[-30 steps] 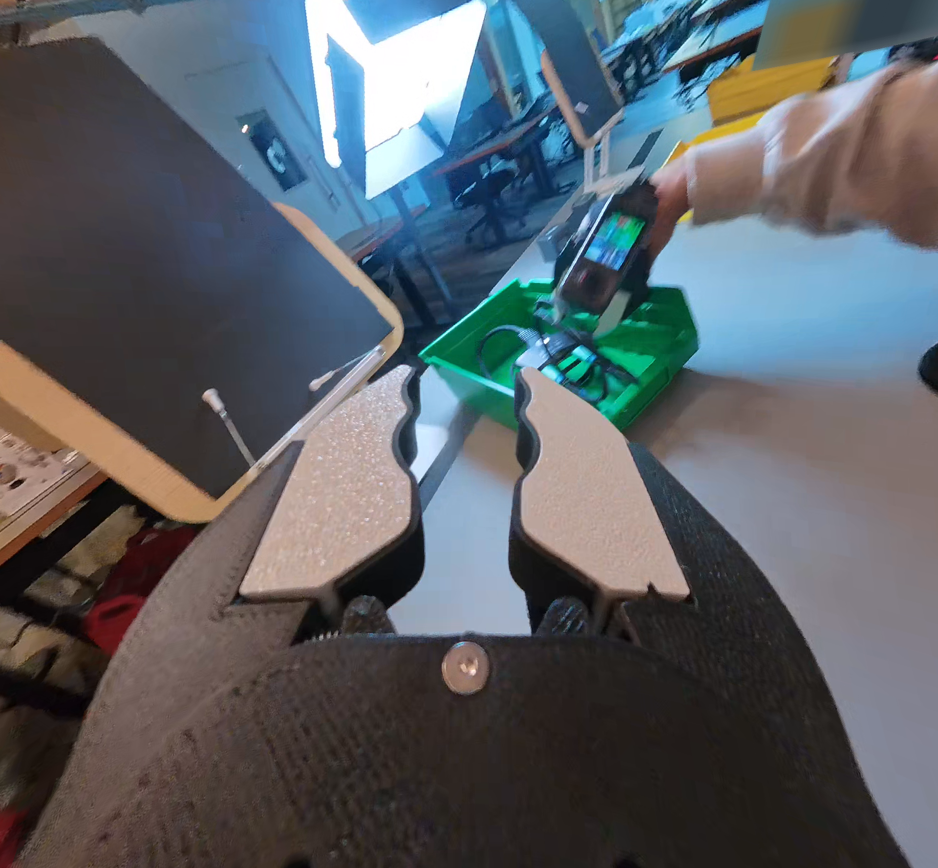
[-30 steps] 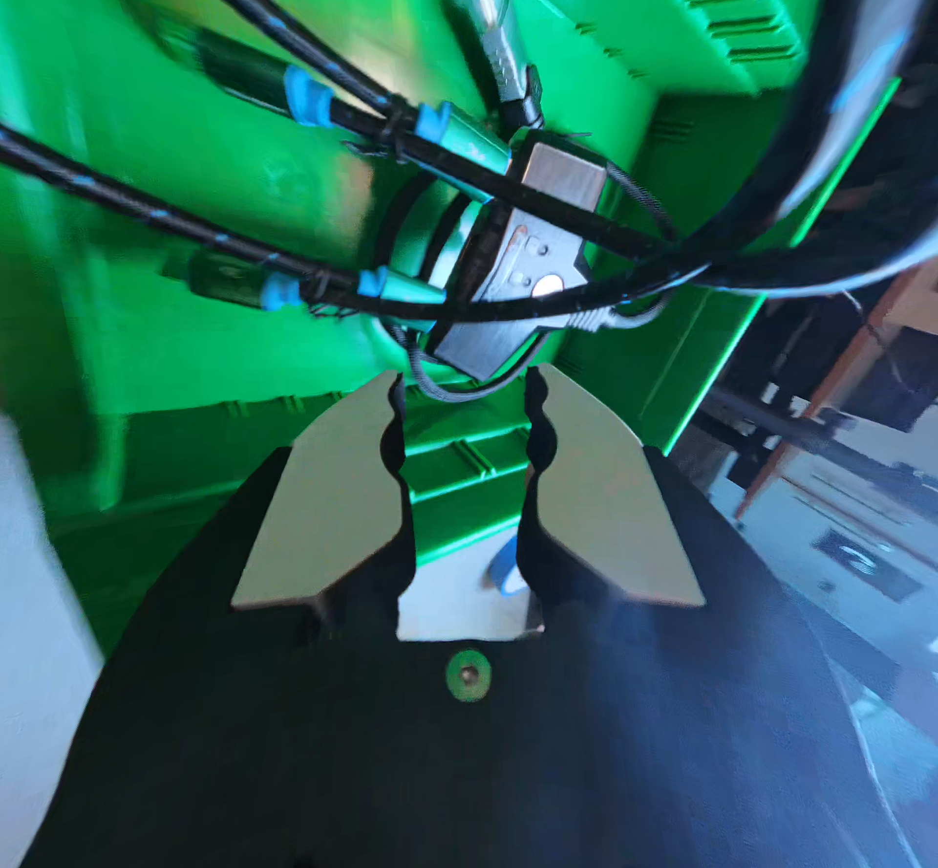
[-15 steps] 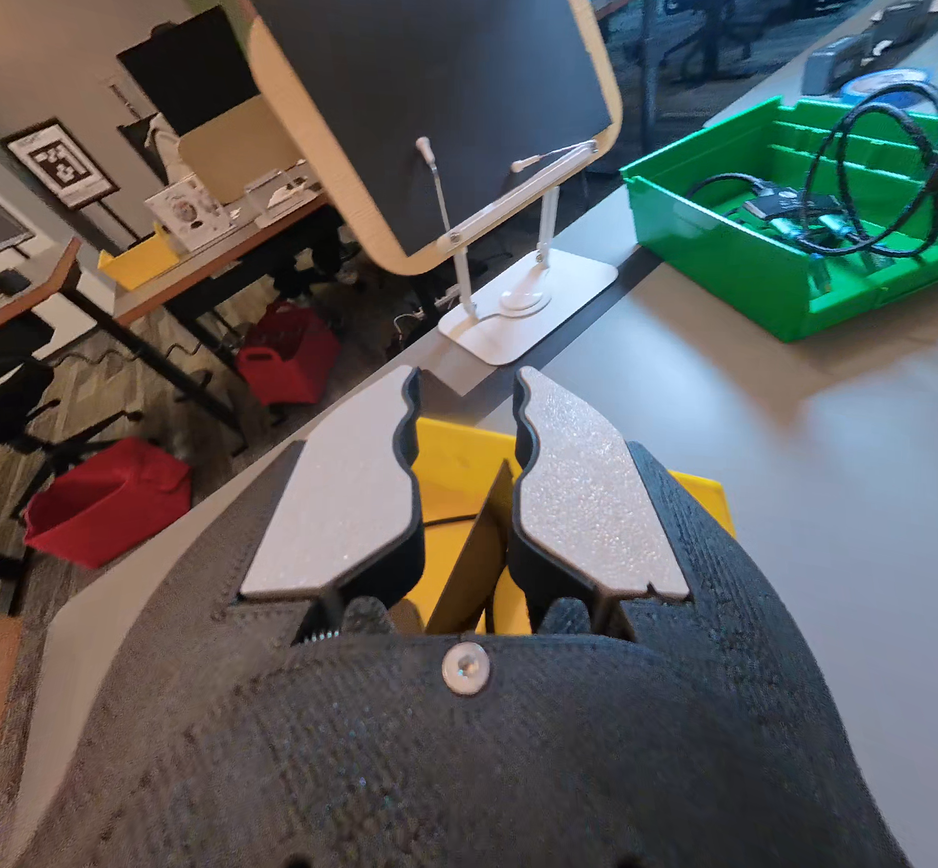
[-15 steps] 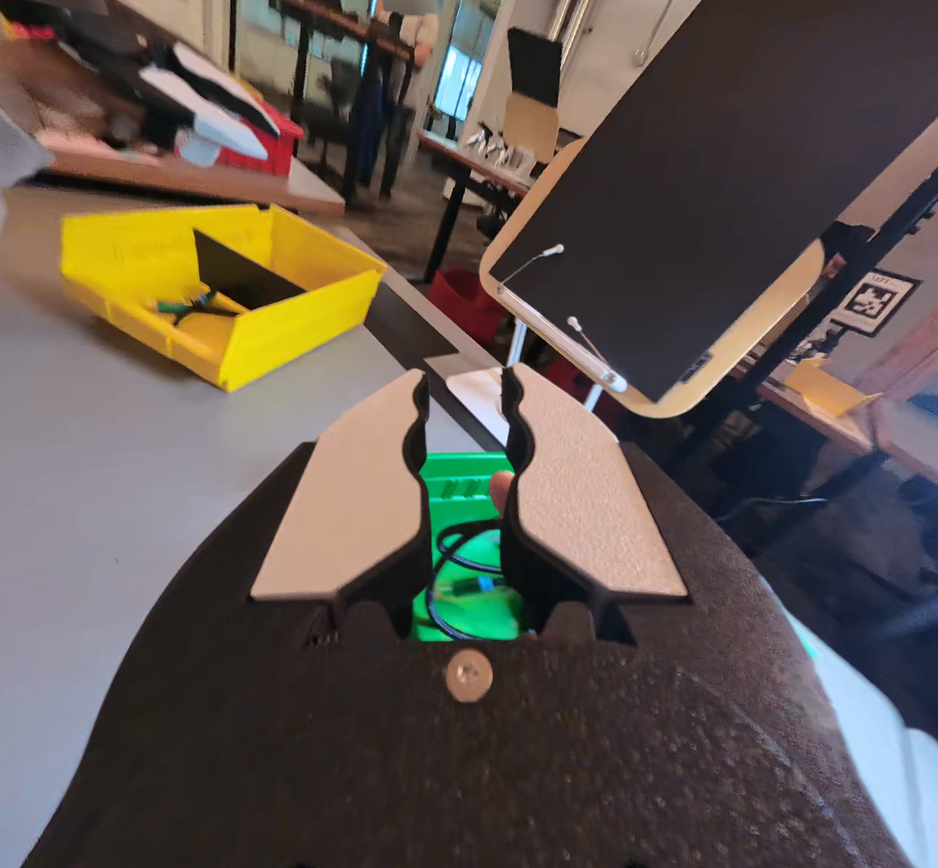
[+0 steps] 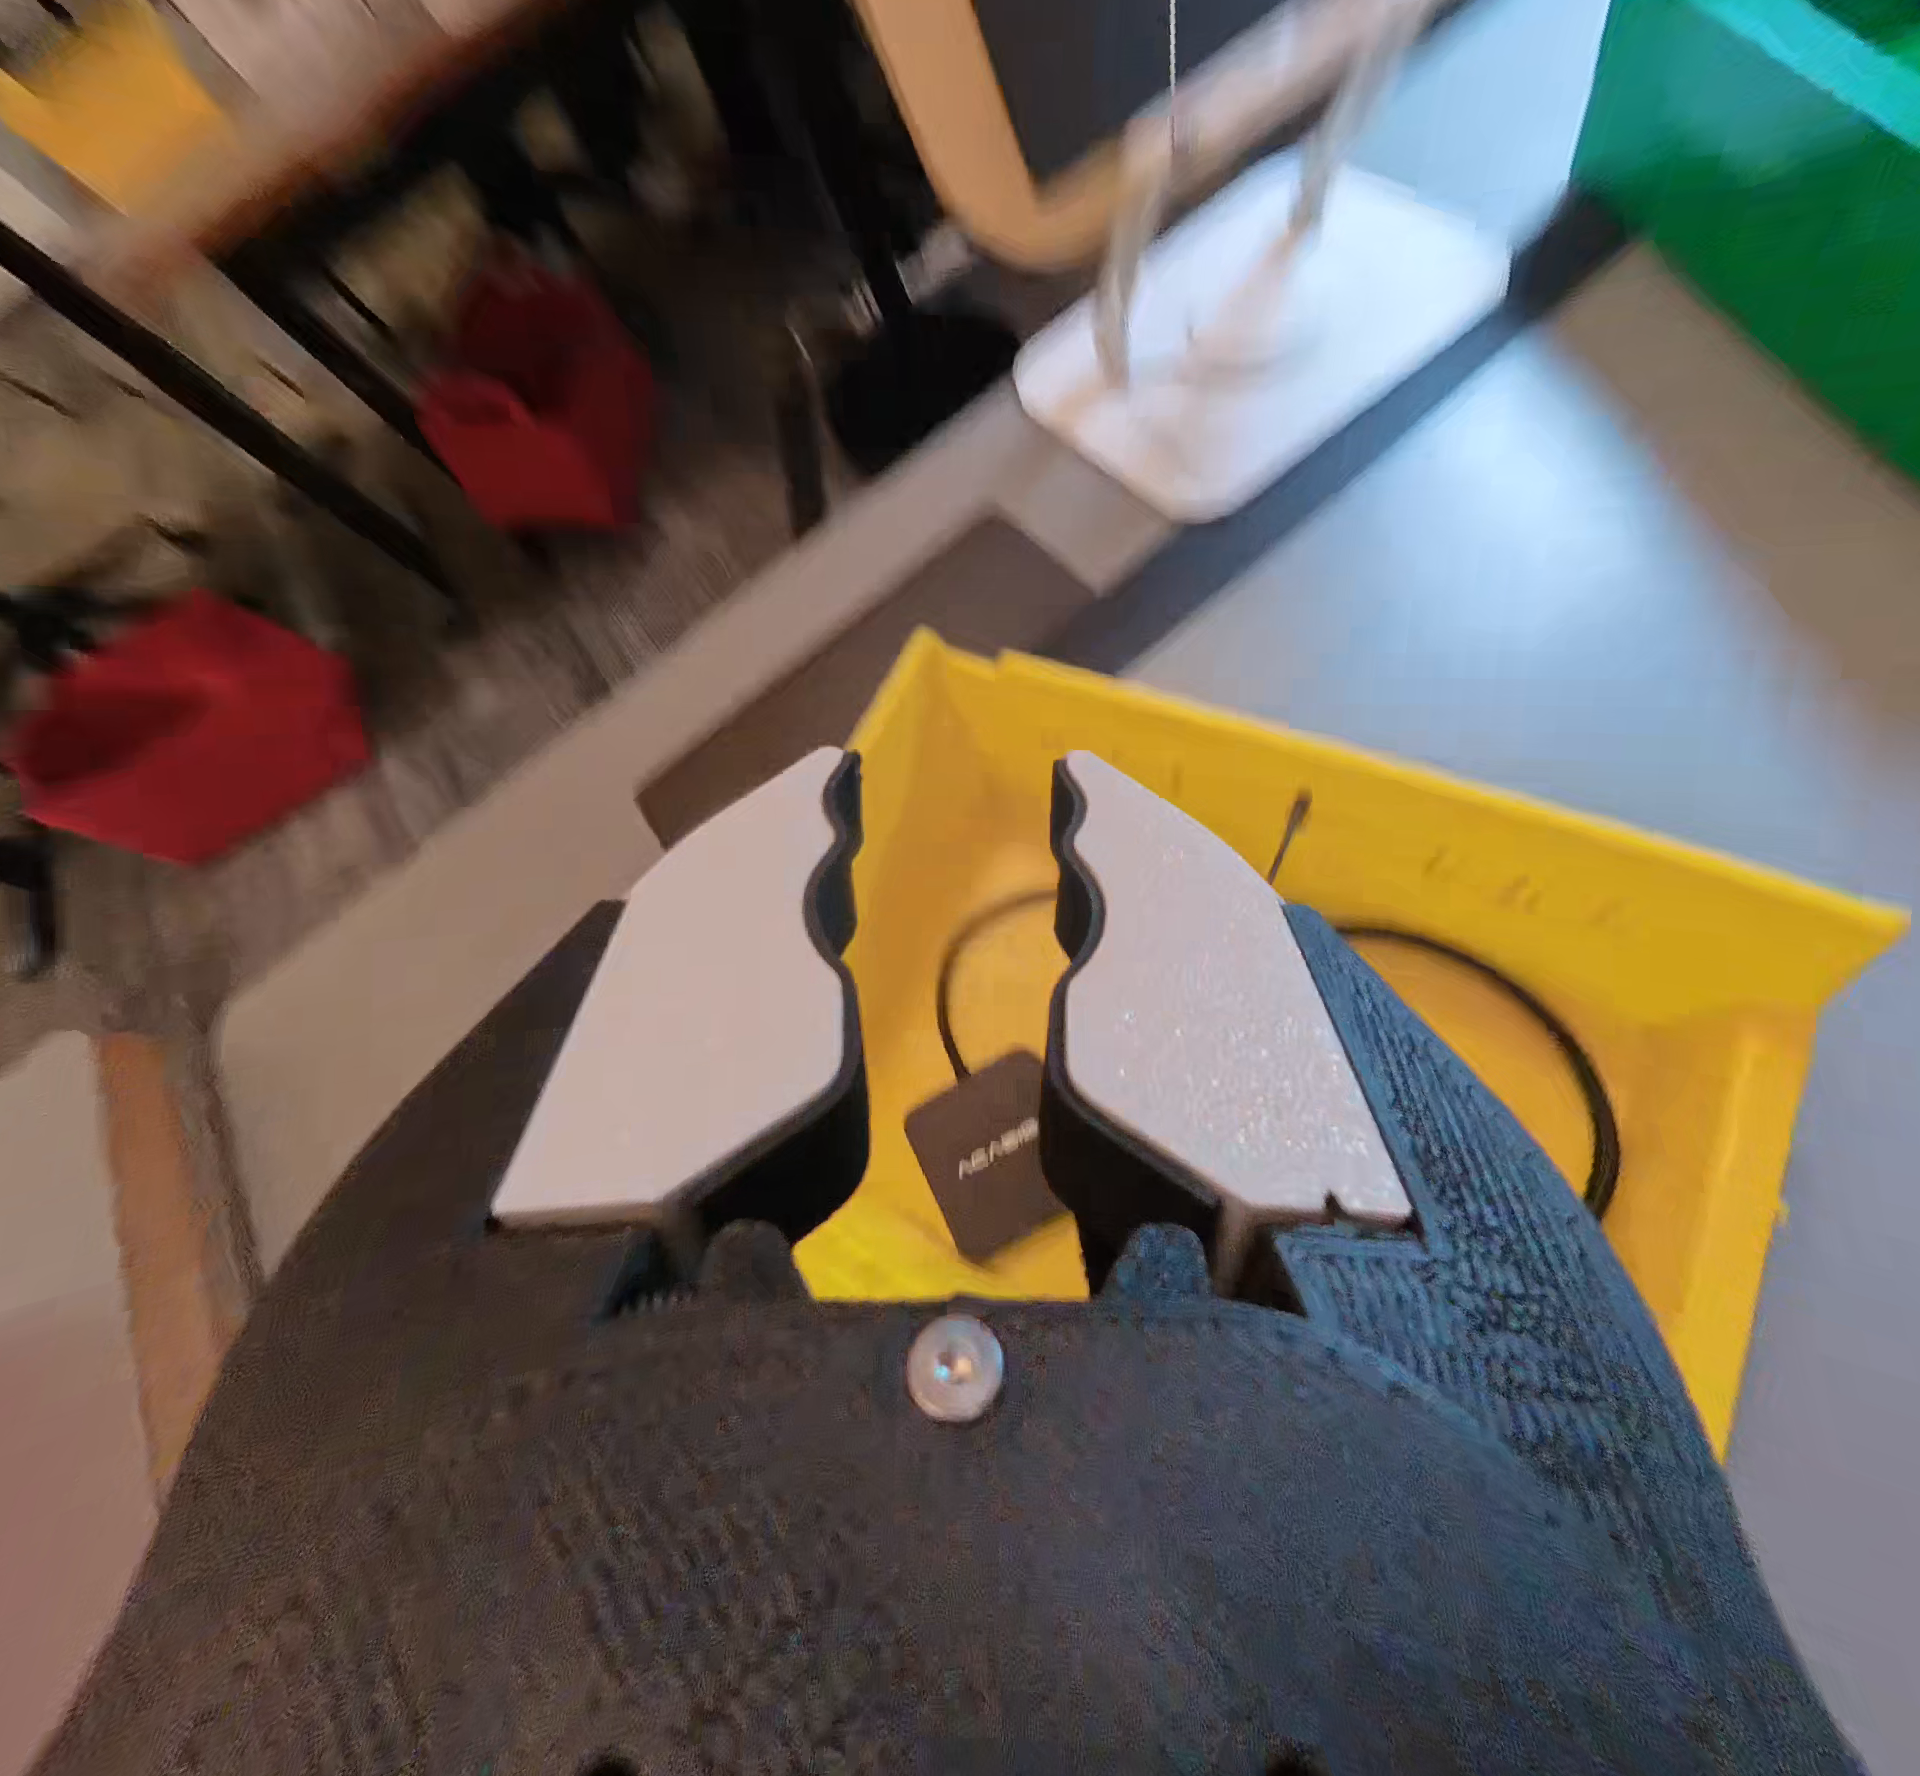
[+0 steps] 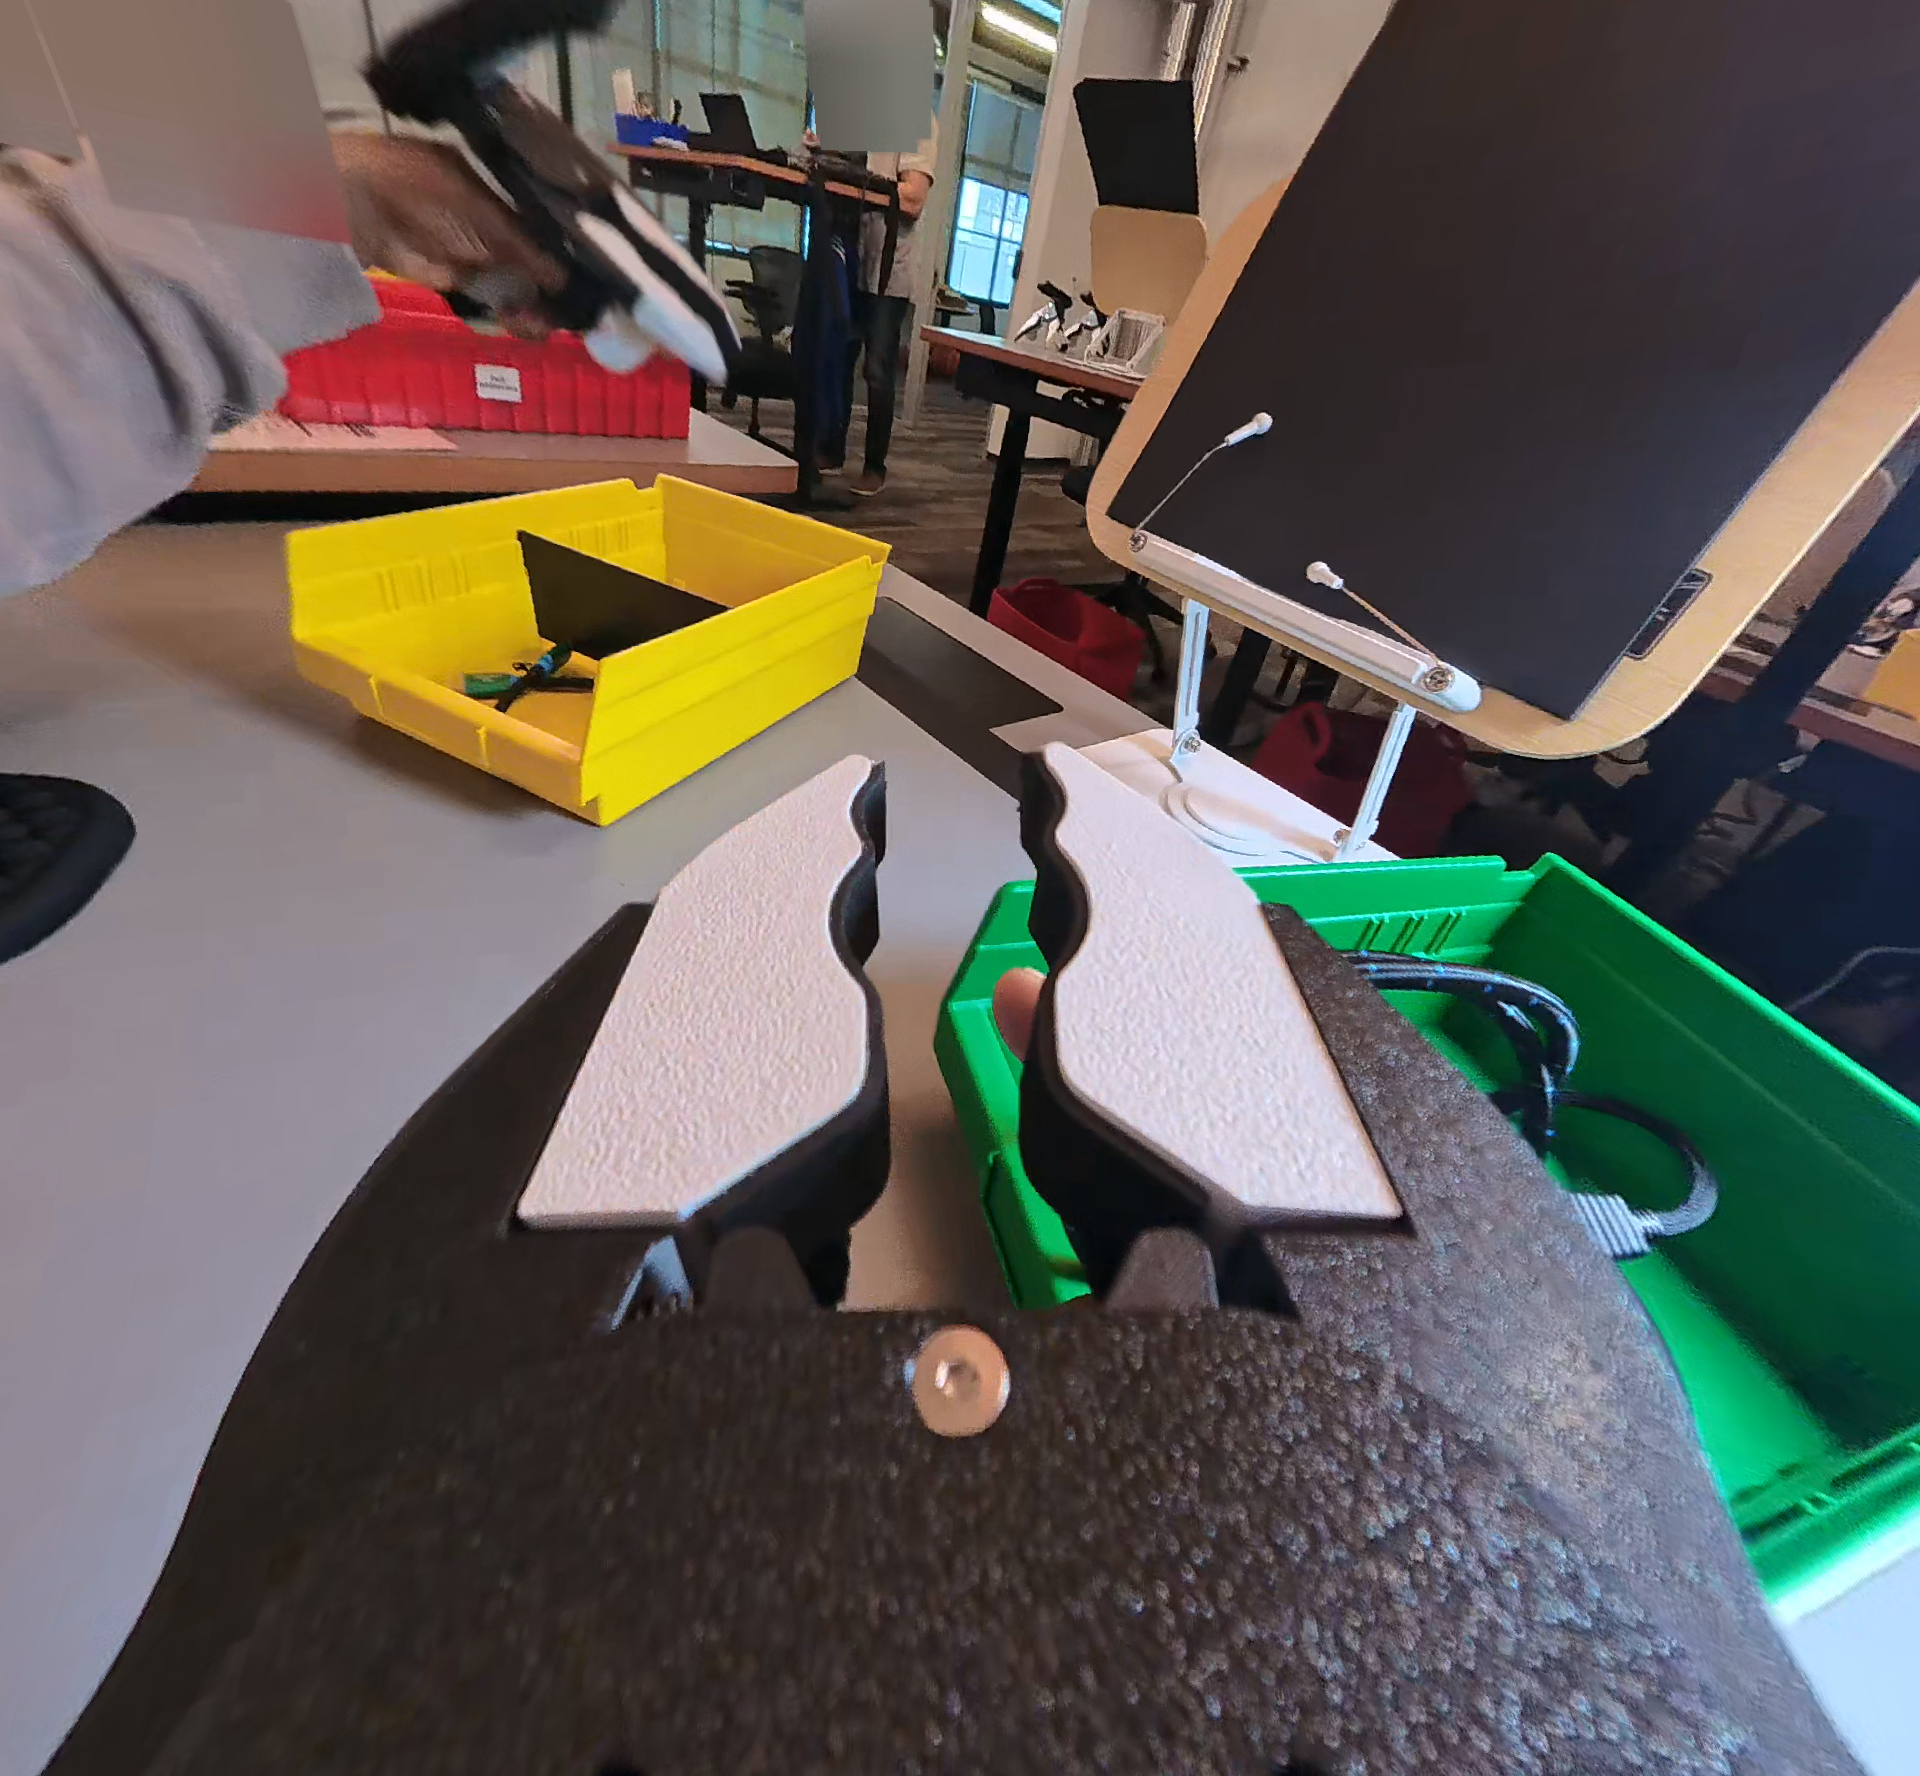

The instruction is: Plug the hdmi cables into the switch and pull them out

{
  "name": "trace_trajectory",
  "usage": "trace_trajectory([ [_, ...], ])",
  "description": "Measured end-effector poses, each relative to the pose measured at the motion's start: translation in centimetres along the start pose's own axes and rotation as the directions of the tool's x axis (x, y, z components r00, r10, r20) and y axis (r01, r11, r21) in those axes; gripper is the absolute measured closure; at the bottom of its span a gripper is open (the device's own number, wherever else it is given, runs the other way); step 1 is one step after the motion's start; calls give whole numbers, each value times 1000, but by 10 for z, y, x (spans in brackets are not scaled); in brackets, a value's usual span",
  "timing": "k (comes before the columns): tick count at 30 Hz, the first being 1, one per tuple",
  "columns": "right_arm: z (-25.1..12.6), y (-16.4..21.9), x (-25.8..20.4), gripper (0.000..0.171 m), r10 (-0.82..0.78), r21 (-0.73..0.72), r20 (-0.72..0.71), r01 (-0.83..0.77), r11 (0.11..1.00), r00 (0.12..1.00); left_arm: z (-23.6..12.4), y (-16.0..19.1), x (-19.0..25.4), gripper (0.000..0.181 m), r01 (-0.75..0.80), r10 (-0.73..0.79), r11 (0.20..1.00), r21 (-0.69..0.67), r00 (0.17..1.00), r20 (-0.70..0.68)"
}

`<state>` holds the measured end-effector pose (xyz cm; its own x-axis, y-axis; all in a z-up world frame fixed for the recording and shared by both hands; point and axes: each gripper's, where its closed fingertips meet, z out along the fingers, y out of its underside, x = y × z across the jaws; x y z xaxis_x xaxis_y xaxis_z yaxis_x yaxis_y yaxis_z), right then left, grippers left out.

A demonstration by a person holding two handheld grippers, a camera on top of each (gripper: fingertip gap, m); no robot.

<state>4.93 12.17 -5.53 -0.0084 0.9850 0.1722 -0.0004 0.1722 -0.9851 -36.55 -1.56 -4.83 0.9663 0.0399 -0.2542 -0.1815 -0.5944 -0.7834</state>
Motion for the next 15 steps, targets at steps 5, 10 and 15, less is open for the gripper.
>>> trace_trajectory([
  [5,-1,7,-3,147,-14,-7,10,14,1000,1000,74,91,1,140,27,-86,907,-420,989,-123],
  [10,-6,14,0,147,-1,-16,24,1,1000,1000,96,157,20,122,25,-222,744,-668,952,-212],
  [15,-2,29,6,148,43,-33,30,-42,999,999,97,199,14,102,-32,-177,600,-800,969,-172],
])
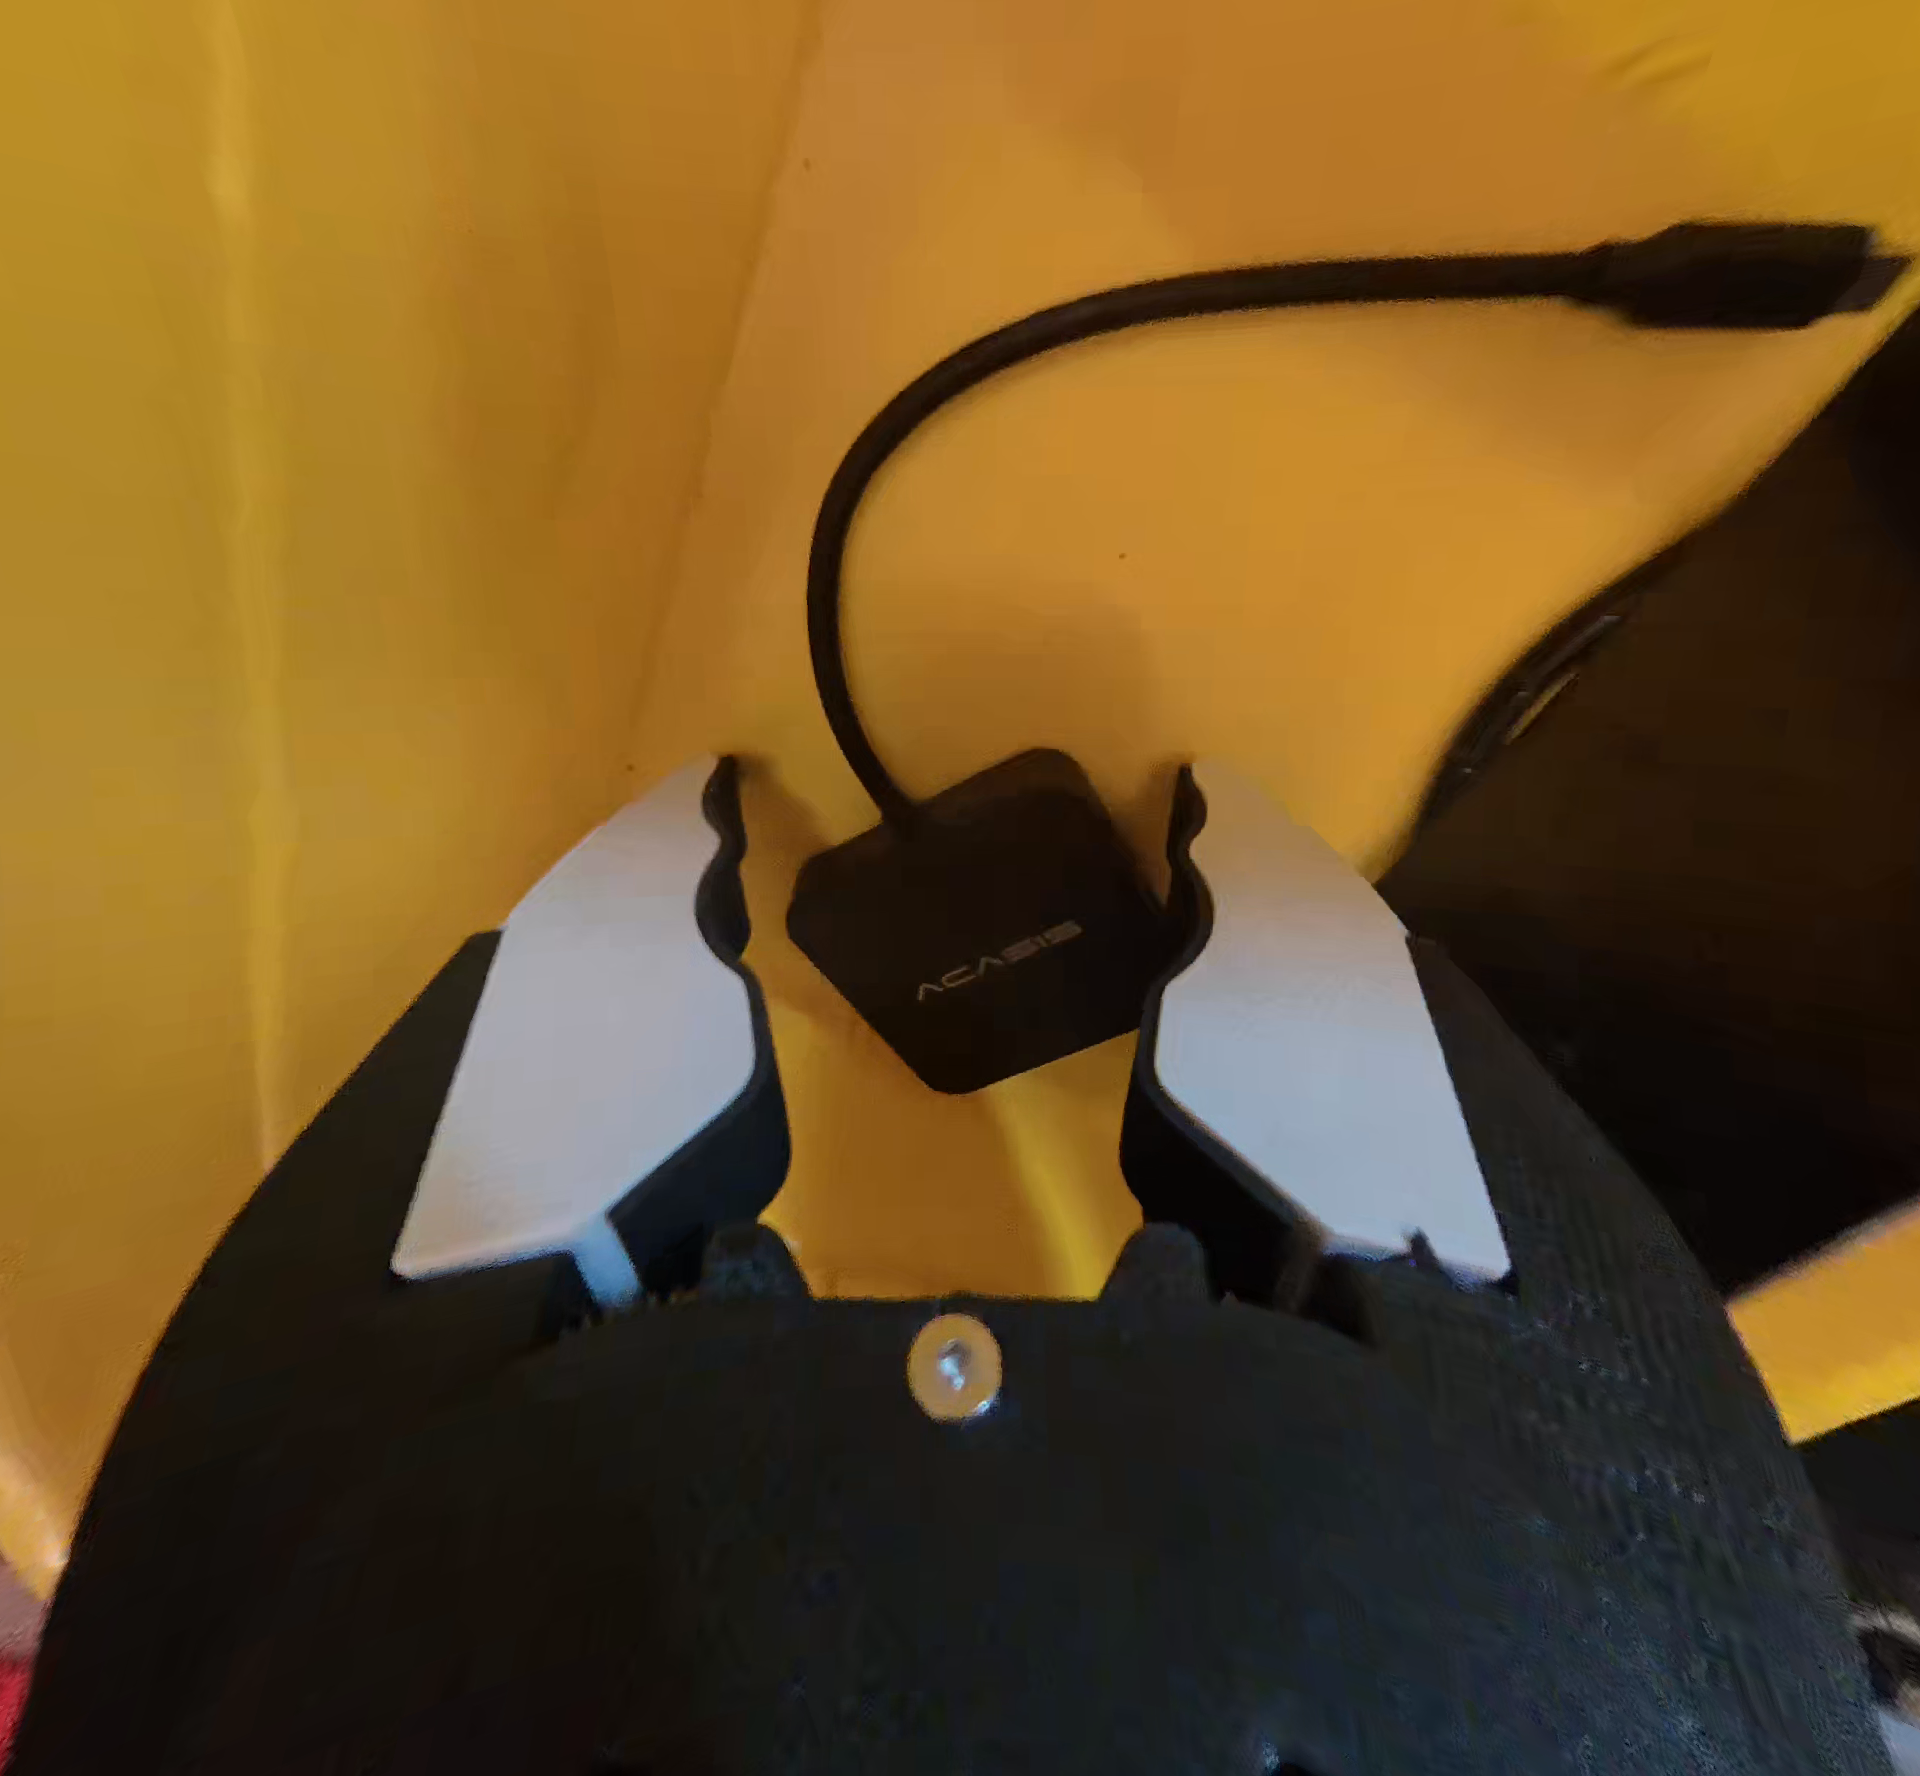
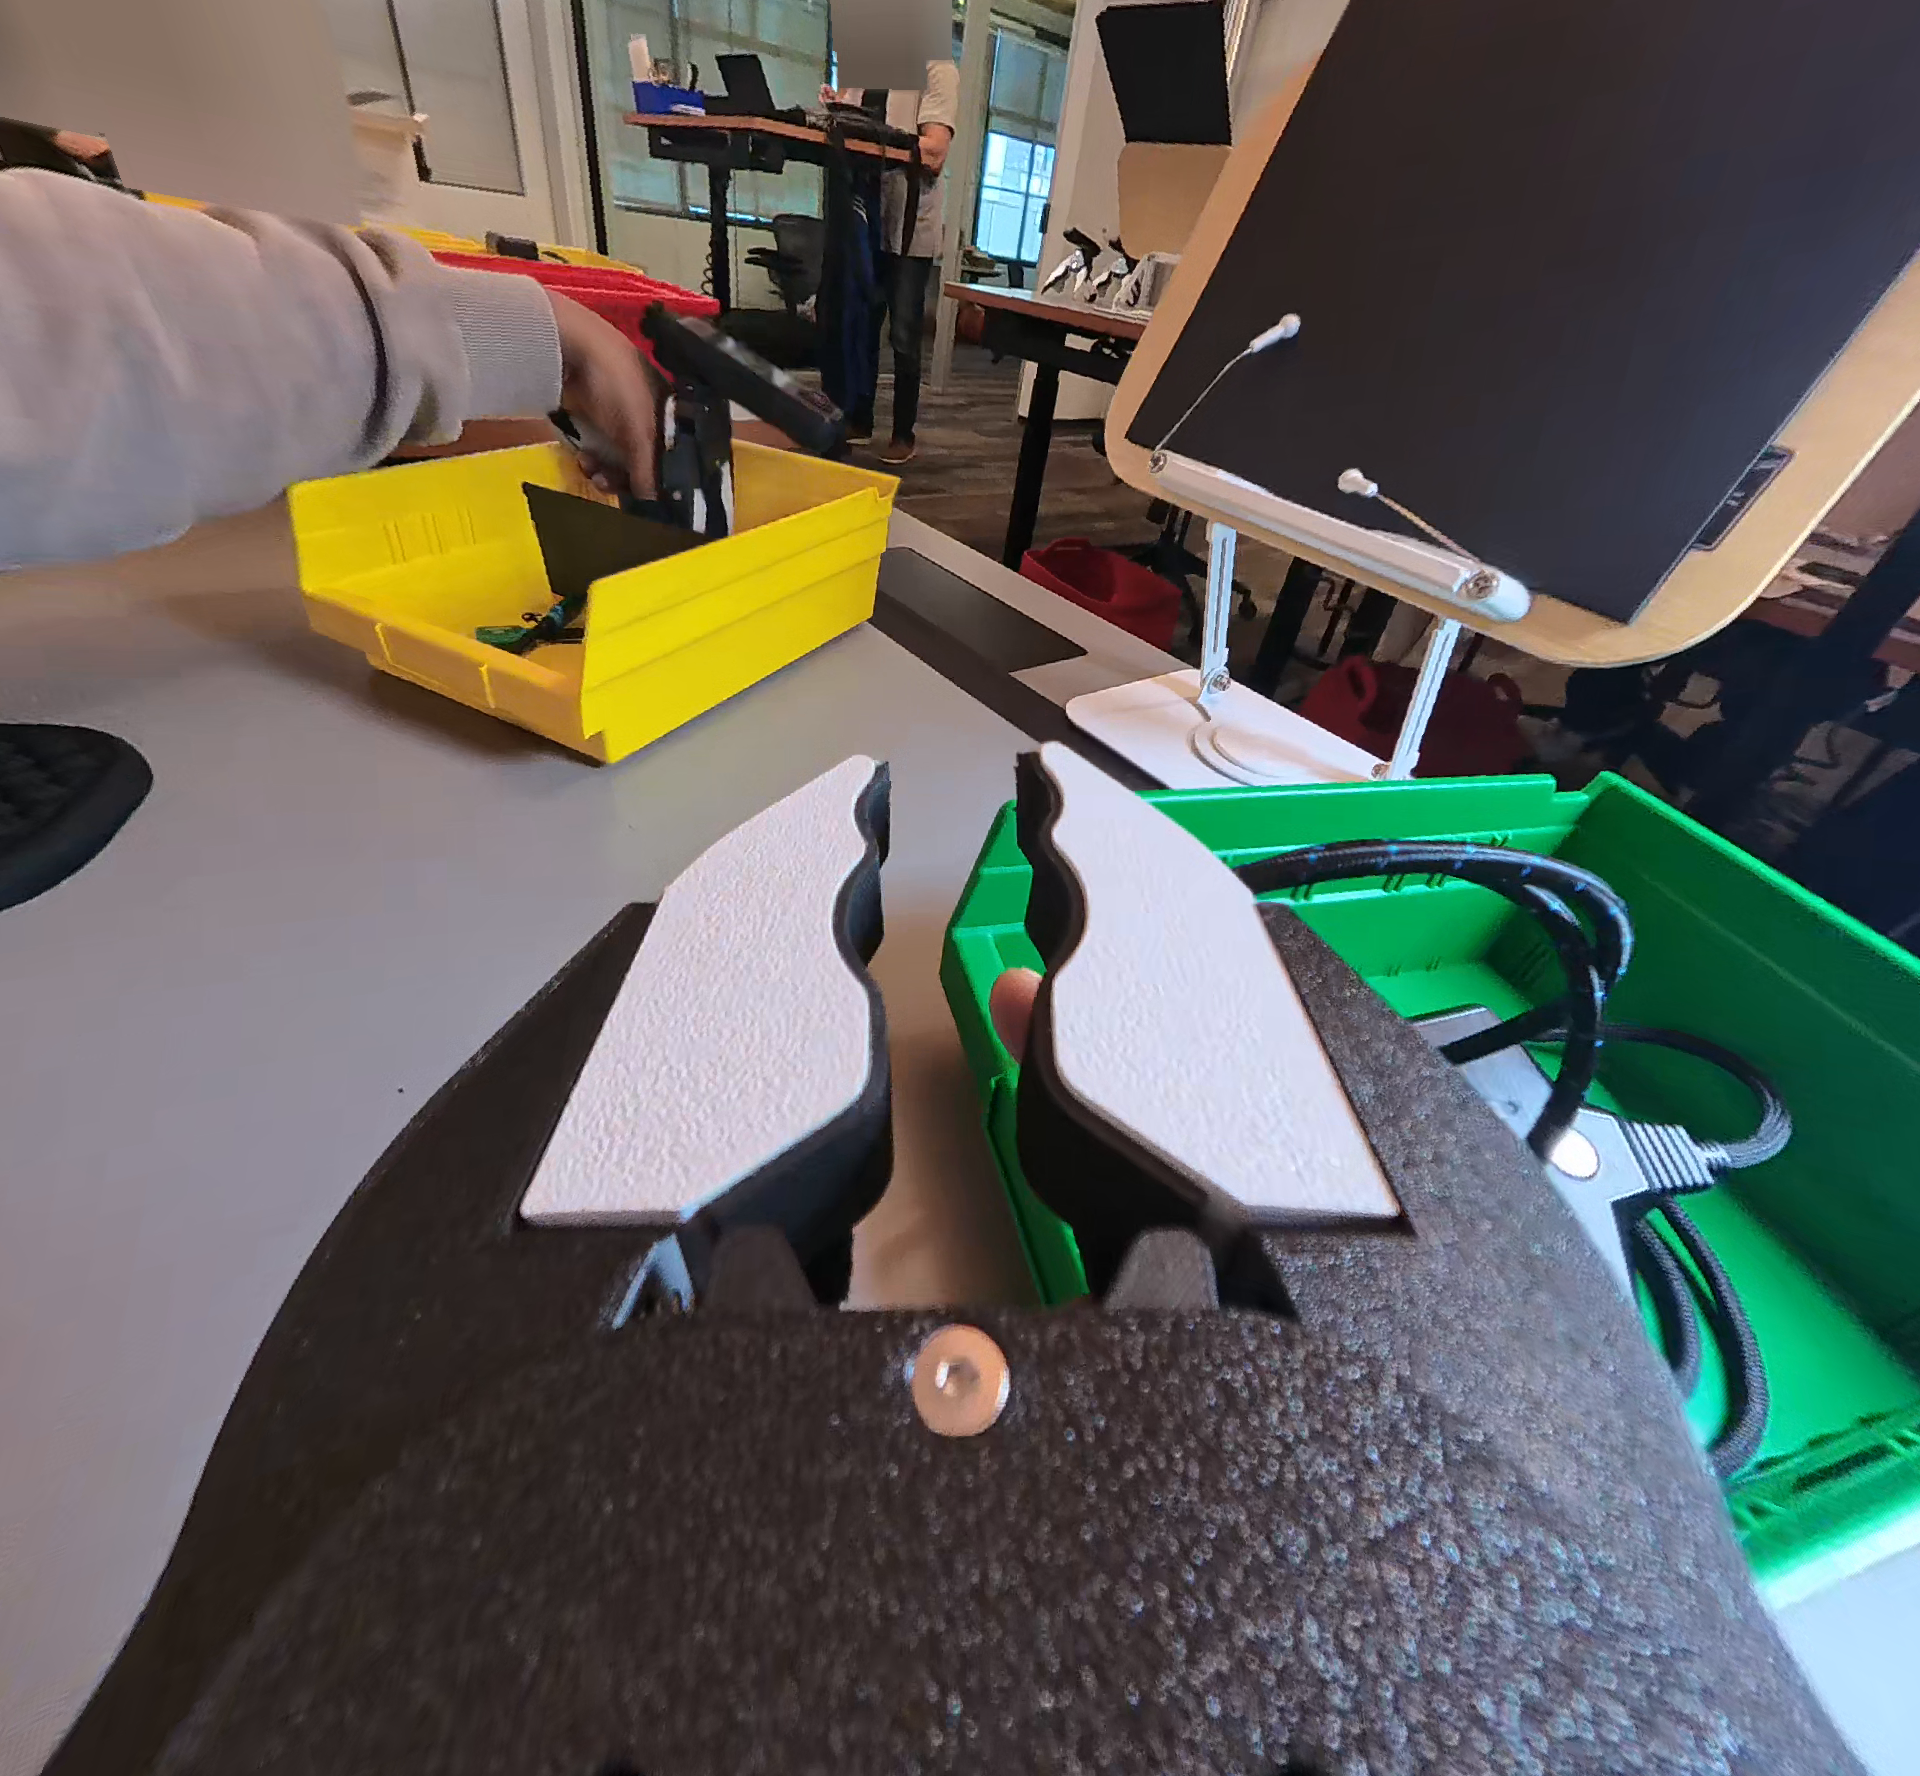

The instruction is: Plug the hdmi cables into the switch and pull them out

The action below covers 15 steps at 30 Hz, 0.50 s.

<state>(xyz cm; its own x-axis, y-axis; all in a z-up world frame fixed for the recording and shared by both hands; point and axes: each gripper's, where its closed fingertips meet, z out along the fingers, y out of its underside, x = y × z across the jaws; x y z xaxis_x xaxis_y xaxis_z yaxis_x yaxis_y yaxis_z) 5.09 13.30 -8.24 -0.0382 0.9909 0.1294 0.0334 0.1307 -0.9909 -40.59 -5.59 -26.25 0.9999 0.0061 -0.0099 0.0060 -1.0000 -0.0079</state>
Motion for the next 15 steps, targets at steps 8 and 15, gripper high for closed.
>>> trace_trajectory([
  [8,2,8,-5,150,-63,-31,-1,63,998,998,-2,-15,-4,174,-63,61,996,61,998,29],
  [15,-5,5,-6,152,-106,-36,-30,105,994,994,-11,-16,-7,175,-114,105,992,58,986,130],
])
